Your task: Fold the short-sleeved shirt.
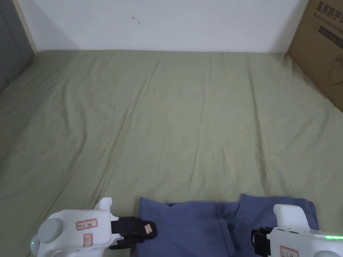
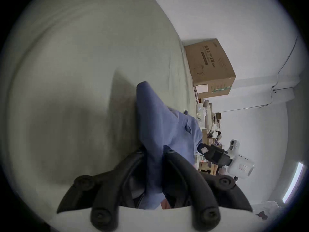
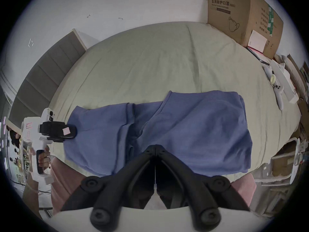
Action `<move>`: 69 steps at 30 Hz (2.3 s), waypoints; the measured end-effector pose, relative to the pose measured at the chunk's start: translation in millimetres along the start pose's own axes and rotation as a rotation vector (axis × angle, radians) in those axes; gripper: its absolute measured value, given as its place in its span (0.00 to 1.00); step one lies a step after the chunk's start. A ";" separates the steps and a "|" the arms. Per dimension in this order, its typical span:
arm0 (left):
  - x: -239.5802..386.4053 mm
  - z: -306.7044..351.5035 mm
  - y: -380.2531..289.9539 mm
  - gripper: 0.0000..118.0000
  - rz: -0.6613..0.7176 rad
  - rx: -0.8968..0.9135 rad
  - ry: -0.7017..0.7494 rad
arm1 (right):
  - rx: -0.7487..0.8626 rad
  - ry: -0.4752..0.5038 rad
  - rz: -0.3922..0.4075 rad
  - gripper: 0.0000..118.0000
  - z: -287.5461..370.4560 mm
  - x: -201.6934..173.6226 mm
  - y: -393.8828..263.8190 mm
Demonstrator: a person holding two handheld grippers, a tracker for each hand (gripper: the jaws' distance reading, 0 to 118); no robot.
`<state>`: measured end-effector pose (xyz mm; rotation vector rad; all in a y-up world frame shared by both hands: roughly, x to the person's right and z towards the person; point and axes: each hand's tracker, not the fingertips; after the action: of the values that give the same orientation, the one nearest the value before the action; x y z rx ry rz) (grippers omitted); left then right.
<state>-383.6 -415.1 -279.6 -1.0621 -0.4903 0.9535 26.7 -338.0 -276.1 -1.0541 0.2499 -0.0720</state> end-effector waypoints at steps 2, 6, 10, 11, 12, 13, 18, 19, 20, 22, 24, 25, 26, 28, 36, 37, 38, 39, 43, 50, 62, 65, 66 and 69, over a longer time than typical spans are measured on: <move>-6.7 15.5 6.5 0.13 0.000 0.008 0.002 | -0.004 0.000 0.004 0.00 -2.8 -2.3 3.2; -14.5 63.8 19.0 0.13 -0.046 0.075 0.127 | 0.004 0.011 0.010 0.00 -4.7 -9.1 9.5; -30.7 121.6 32.5 0.13 -0.007 0.102 0.193 | 0.010 0.026 0.015 0.00 -6.9 -13.6 11.6; -22.5 131.1 27.0 0.13 0.001 0.120 0.223 | 0.009 0.028 0.018 0.00 -7.3 -14.1 11.2; -24.5 141.8 26.8 0.13 0.006 0.134 0.241 | 0.009 0.028 0.017 0.00 -7.7 -13.7 10.3; -26.0 152.2 26.1 0.13 0.014 0.137 0.259 | 0.010 0.031 0.015 0.00 -8.5 -13.2 9.3; -27.4 168.2 22.6 0.13 0.026 0.158 0.279 | -0.005 0.031 0.000 0.00 -13.3 -8.3 4.0; -22.2 167.3 21.1 0.13 0.024 0.164 0.279 | -0.008 0.033 -0.004 0.00 -13.2 -6.3 3.2; -16.5 165.2 21.4 0.13 0.021 0.168 0.284 | -0.007 0.034 -0.008 0.00 -12.9 -4.7 2.5; 8.4 156.9 19.3 0.13 -0.018 0.186 0.329 | -0.006 0.031 -0.013 0.00 -10.4 -0.5 2.0; 32.1 152.0 23.4 0.13 -0.022 0.193 0.341 | -0.001 0.027 -0.020 0.00 -7.0 5.5 2.1; 44.6 150.3 25.5 0.13 -0.029 0.205 0.330 | 0.004 0.025 -0.025 0.00 -5.0 9.3 2.2; 62.8 147.6 24.5 0.13 -0.038 0.217 0.309 | 0.011 0.024 -0.033 0.00 -3.1 13.3 2.3; 96.2 136.0 23.2 0.13 -0.097 0.214 0.258 | 0.023 0.021 -0.057 0.00 0.7 21.7 2.5; 177.5 41.6 25.0 0.13 -0.293 0.053 0.232 | 0.054 0.000 -0.135 0.00 9.6 56.9 -1.9; 185.7 16.3 25.5 0.13 -0.329 0.012 0.232 | 0.057 -0.002 -0.146 0.00 10.3 61.7 -4.0; 191.4 -2.8 21.1 0.13 -0.326 -0.021 0.239 | 0.056 -0.003 -0.155 0.00 10.7 65.8 -5.6; 194.6 -20.4 19.0 0.13 -0.322 -0.050 0.249 | 0.054 -0.003 -0.162 0.00 10.9 69.3 -7.2; 195.1 -98.2 8.0 0.21 -0.385 -0.171 0.281 | 0.049 -0.013 -0.204 0.00 11.3 84.7 -16.6; 192.4 -85.2 11.7 0.94 -0.337 -0.222 0.203 | 0.036 -0.032 -0.254 0.00 12.8 102.7 -27.3; 145.7 -69.6 17.6 0.05 -0.293 -0.028 0.356 | 0.039 -0.017 -0.254 0.00 6.2 98.9 -25.3; 138.4 -90.3 5.8 0.04 -0.287 -0.111 0.290 | 0.039 -0.012 -0.251 0.00 5.0 97.8 -23.9; 144.6 -102.4 -5.4 0.04 -0.283 -0.115 0.295 | 0.039 -0.011 -0.252 0.00 5.0 97.8 -23.8; 147.1 -132.5 -22.4 0.03 -0.308 -0.168 0.253 | 0.042 -0.010 -0.257 0.00 5.9 99.6 -23.6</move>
<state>-198.5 -361.9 -331.1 -1.1989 -0.5125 0.5049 126.1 -362.4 -269.8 -1.0405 0.1021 -0.3014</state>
